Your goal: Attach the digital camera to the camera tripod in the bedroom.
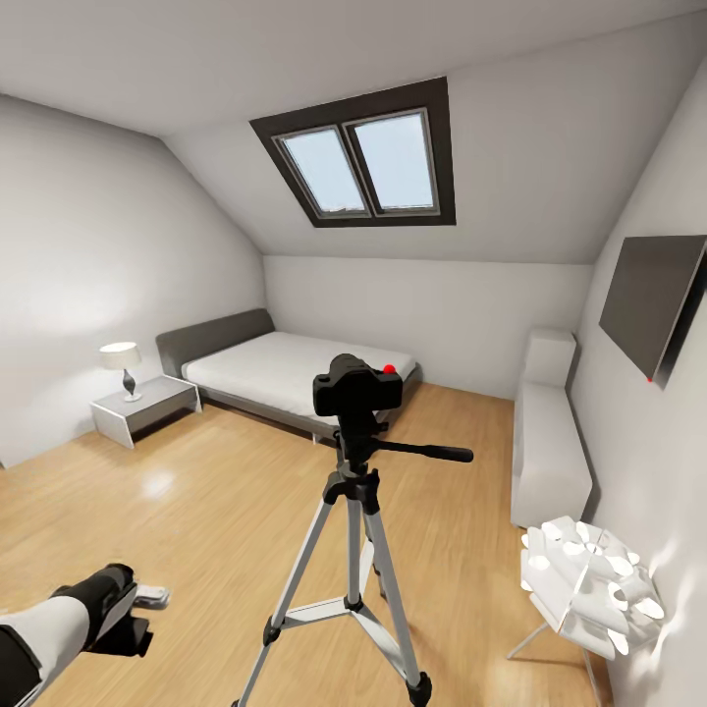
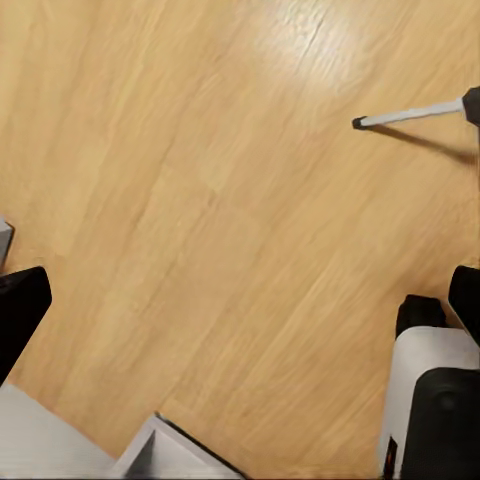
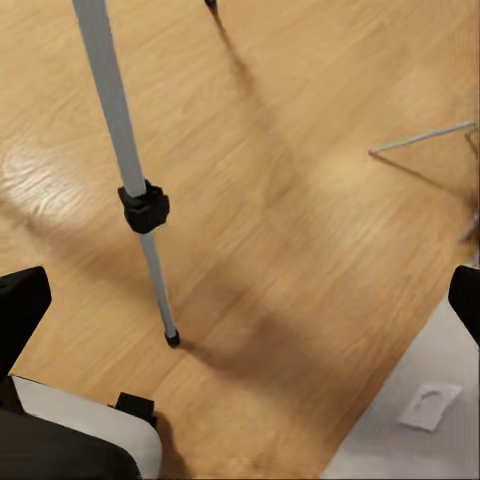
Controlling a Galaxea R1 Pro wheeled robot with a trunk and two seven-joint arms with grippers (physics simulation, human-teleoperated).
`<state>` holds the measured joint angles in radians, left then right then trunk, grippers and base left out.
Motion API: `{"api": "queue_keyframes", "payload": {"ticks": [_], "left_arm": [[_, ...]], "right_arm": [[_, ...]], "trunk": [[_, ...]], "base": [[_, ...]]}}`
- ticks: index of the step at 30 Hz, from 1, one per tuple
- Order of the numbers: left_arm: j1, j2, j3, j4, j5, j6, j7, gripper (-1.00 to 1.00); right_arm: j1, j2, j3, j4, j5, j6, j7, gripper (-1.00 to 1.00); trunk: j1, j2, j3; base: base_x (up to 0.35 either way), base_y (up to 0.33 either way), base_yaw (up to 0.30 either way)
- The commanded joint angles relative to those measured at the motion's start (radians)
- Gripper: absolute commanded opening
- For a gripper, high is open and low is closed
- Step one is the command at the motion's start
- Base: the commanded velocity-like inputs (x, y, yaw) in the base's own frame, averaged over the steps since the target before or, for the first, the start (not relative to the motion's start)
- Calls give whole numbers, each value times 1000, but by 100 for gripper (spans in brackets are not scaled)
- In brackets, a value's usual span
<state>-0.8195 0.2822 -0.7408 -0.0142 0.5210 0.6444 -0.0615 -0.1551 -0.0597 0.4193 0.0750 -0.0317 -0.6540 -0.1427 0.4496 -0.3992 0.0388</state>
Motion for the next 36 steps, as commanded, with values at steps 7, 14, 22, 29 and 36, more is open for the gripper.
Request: {"api": "queue_keyframes", "payload": {"ticks": [7, 14, 22, 29, 36], "left_arm": [[168, 7, -7, -1, 5, 3, -5, 100], [357, -6, -5, -1, 6, -7, -6, 100], [507, -75, -5, -2, 65, -12, -7, 100], [621, -155, -5, -3, 161, -64, -3, 100], [731, -195, -5, -3, 186, -147, 0, 100]], "right_arm": [[23, 0, 7, 4, -3, 206, -35, 100], [78, 10, 4, 4, -4, 285, -38, 100], [137, 32, -4, 5, -10, 308, -38, 100], [166, 49, -57, 5, -11, 395, -38, 100], [203, 55, -162, 5, -11, 459, -38, 100]], "trunk": [[0, -1, 0], [0, -1, 0], [0, -1, 0], [0, -1, 0], [0, -1, 0]], "base": [[0, 0, 0], [0, 0, 0], [0, 0, 0], [0, 0, 0], [0, 0, 0]]}}
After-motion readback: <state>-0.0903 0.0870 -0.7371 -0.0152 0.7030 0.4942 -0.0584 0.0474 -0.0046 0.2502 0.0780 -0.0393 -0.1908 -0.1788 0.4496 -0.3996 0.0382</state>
